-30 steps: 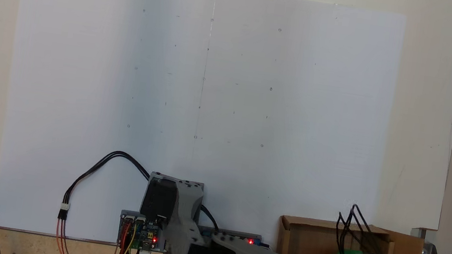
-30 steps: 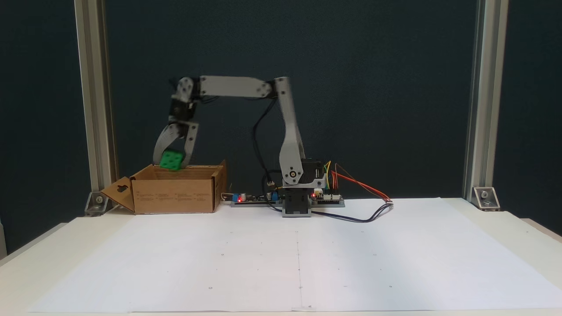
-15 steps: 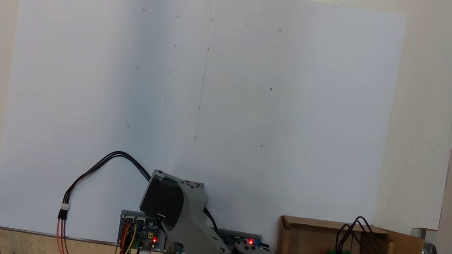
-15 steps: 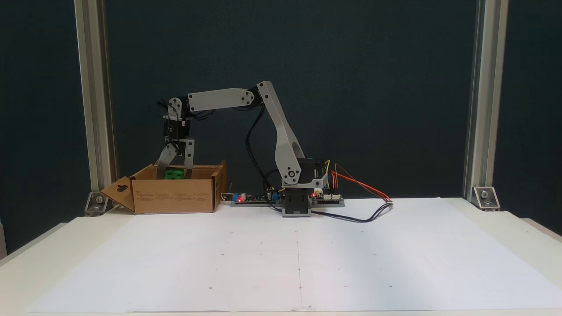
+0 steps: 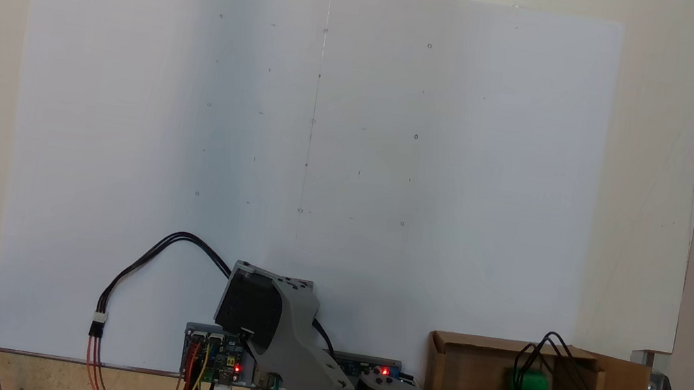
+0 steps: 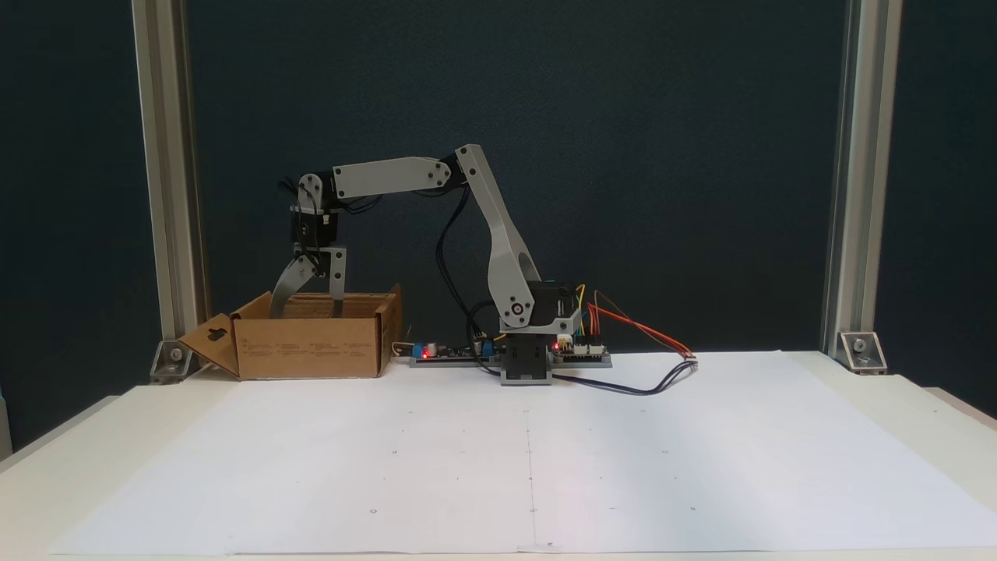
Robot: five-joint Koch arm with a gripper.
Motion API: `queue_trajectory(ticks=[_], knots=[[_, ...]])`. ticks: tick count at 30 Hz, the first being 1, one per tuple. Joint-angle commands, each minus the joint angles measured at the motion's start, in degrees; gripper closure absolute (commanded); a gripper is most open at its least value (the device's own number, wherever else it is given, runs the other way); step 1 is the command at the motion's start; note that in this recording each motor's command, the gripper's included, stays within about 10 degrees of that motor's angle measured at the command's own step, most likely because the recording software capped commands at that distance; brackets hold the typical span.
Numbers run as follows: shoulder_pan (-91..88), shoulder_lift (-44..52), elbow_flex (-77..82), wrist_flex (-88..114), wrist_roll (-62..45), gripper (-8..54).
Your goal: Grasp a green dice and put it in the bin.
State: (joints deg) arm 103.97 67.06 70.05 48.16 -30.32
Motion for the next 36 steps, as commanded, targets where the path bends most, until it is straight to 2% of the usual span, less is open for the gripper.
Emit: queue_trajectory(ticks=[1,7,12,18,24,26,33,36], knots=[[1.0,3.2,-3.2,-0.4,-3.8,9.3],[0.3,14.1,-5.4,0.0,6.2,9.4],[-7.6,21.7,-6.1,3.4,13.2,9.3],[-24.1,26.0,-6.1,8.7,19.2,9.3],[-44.2,30.1,-4.7,17.1,20.0,9.1],[-51.8,31.5,-2.8,17.1,21.4,6.8],[-77.1,32.0,-1.5,17.0,29.5,5.8],[-87.8,32.3,0.5,16.5,32.9,3.5]])
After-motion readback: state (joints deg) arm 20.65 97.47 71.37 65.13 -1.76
